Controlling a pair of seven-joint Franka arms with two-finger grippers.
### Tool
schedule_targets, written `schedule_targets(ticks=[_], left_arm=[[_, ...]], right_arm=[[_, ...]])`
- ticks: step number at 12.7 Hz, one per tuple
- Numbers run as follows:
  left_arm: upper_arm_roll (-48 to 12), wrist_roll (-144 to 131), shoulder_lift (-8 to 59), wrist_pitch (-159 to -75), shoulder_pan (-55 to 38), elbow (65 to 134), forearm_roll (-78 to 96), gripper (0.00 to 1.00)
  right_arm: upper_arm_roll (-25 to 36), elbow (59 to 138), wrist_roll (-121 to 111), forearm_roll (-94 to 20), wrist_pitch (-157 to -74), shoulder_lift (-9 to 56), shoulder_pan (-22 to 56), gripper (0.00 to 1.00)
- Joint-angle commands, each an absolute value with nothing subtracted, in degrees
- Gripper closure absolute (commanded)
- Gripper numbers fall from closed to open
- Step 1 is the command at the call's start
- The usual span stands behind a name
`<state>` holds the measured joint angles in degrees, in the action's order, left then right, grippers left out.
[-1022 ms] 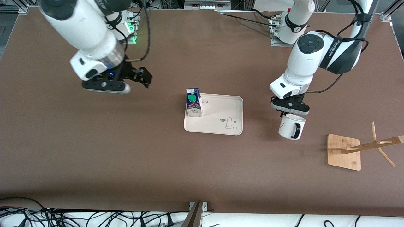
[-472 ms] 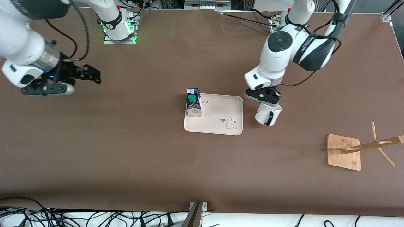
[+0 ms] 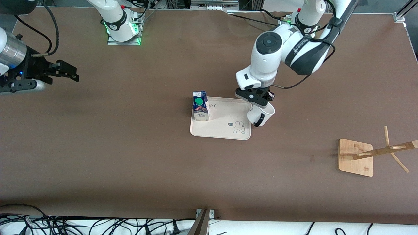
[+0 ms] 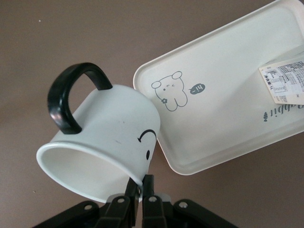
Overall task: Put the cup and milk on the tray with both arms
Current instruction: 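Release the carton and withdraw the right gripper while the left carries the mug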
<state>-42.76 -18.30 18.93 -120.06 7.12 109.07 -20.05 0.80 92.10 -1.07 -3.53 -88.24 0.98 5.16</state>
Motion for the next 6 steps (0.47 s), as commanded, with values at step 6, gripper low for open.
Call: schedule_targets(ticks=[6], left_arm=[[-42.1, -23.1, 26.01, -118.65, 3.43, 105.12, -17.5, 1.0]], right_arm=[[-0.88, 90.89, -0.97, -0.71, -88.6, -0.62, 3.96, 0.0]])
